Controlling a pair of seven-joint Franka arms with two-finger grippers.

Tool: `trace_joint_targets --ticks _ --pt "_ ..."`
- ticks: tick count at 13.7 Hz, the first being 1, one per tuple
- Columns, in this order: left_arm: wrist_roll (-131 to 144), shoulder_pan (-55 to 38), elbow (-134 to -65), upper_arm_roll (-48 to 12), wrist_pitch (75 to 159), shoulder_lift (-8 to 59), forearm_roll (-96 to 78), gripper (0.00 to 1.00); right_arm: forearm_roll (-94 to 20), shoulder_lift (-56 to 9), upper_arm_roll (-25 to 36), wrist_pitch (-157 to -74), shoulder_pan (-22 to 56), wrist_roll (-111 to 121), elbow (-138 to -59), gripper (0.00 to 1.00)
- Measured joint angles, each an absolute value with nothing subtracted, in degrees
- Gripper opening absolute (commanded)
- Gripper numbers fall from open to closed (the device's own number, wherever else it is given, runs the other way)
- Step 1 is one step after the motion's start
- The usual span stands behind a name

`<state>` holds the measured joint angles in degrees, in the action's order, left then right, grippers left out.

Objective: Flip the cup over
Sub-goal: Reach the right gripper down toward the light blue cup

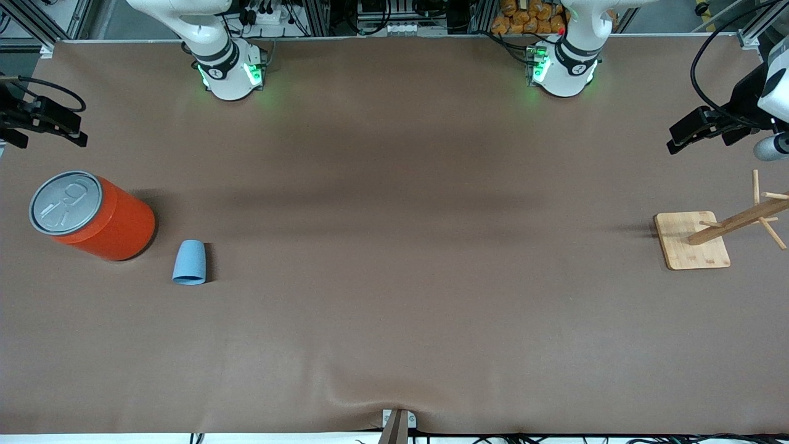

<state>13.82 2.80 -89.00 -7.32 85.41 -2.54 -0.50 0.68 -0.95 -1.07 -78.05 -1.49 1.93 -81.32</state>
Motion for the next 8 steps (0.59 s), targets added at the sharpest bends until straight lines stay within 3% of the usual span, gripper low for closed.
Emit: trace_joint_targets --ticks 8 --pt "13.9 2.5 -89.0 -7.6 85.4 -2.5 -0.5 1.0 0.7 -1.0 -1.1 -78.4 -1.4 1.5 -83.0 1.0"
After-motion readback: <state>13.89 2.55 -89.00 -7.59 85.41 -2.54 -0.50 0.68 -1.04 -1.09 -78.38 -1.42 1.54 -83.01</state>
